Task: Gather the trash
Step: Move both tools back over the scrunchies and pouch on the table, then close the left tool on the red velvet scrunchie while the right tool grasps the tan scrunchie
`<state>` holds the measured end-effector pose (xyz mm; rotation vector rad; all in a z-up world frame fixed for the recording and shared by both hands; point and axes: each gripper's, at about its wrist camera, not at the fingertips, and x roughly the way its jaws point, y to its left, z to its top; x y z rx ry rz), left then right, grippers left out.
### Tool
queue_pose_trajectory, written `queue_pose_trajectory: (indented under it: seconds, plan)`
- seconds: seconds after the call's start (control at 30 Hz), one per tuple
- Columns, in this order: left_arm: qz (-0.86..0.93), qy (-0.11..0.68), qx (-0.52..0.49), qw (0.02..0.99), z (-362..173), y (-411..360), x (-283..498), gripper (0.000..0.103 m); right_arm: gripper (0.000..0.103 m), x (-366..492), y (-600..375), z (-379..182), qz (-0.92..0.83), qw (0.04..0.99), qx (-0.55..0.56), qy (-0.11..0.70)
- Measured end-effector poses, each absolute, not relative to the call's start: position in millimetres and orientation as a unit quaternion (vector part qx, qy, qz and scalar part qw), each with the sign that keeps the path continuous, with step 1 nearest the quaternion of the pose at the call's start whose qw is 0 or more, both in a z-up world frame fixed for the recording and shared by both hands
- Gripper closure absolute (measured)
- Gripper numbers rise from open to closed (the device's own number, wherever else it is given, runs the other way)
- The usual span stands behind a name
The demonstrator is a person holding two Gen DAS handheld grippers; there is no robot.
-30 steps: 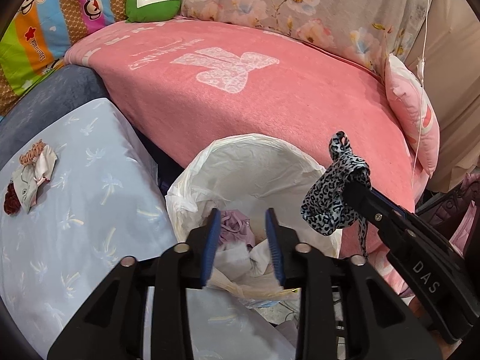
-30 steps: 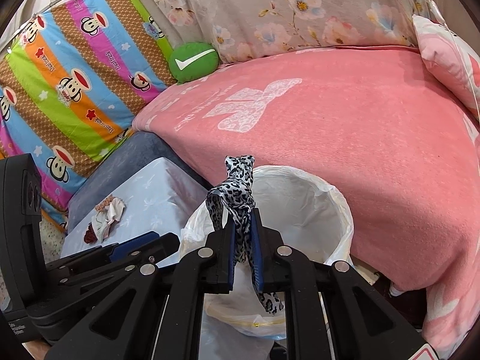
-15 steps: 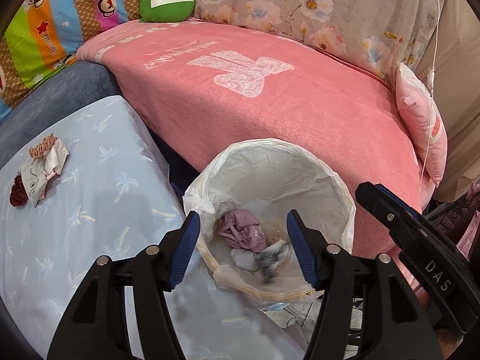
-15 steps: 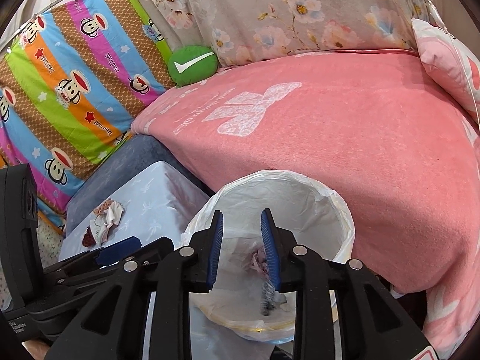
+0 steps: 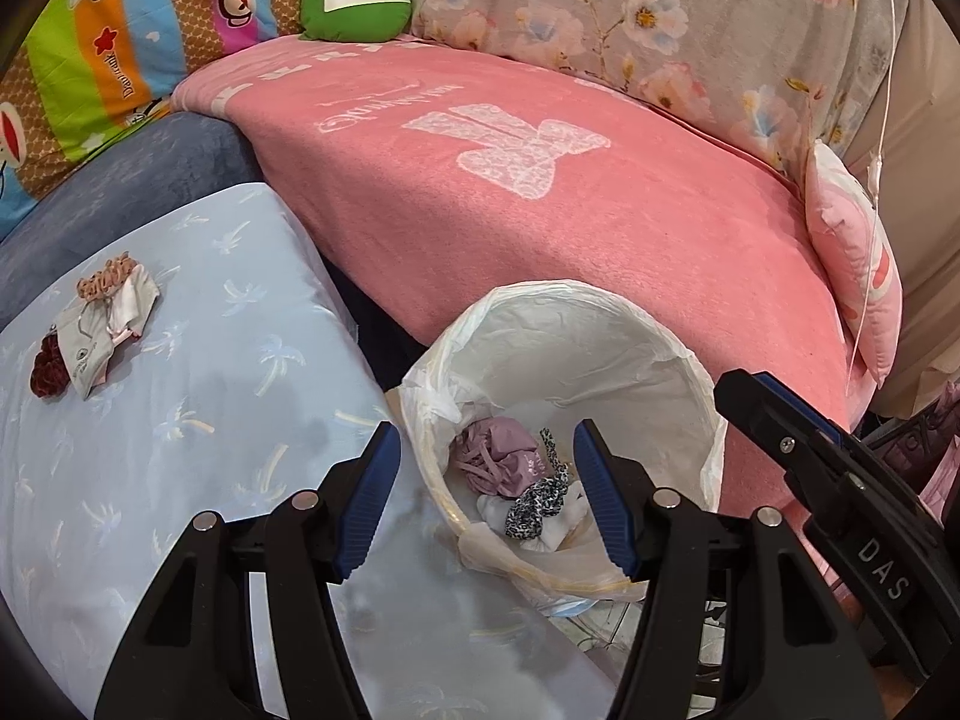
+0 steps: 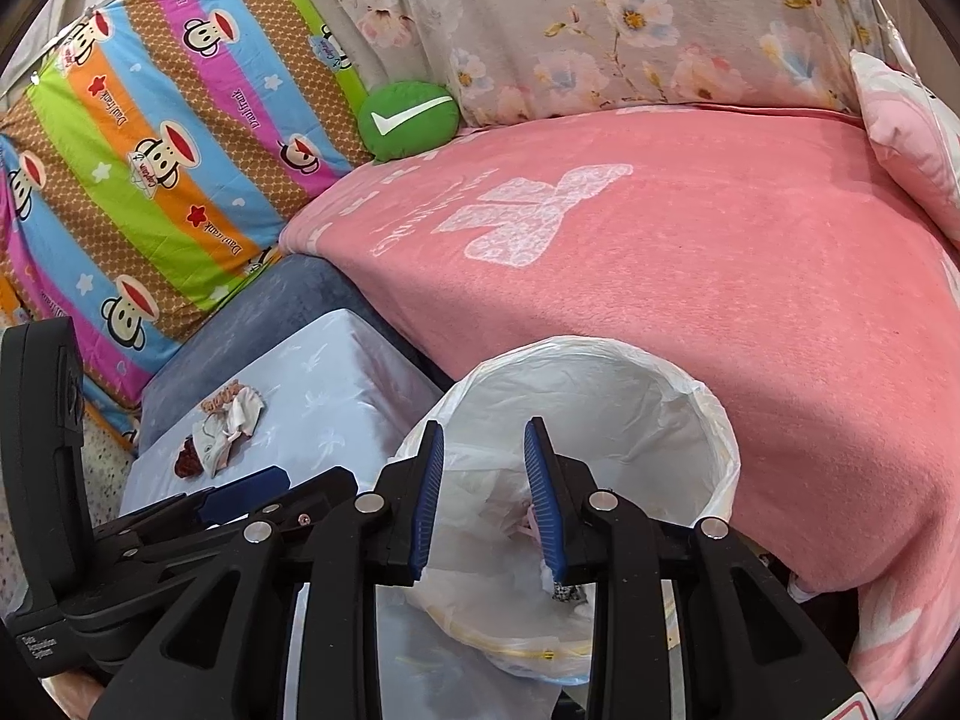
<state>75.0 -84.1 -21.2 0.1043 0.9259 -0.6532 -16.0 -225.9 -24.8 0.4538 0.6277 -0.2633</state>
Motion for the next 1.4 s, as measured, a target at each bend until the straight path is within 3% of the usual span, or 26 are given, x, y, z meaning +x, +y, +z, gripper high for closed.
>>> queue_pose_trajectory:
  seconds: [1.1,1.4]
  plan:
    - [-0.2,0.445,-0.026,0.873,-30.3,58.8,120.9,0.045,0.068,65.9,-96.3,-23.8,-0.026,0.925,0.157,0.346]
    - [-0.143,0.446,-0.058,0.881,-35.6,127.2,147.0,0.033,0.068,105.7,-48.6,-25.4,0.018,0.917,0.167,0.362]
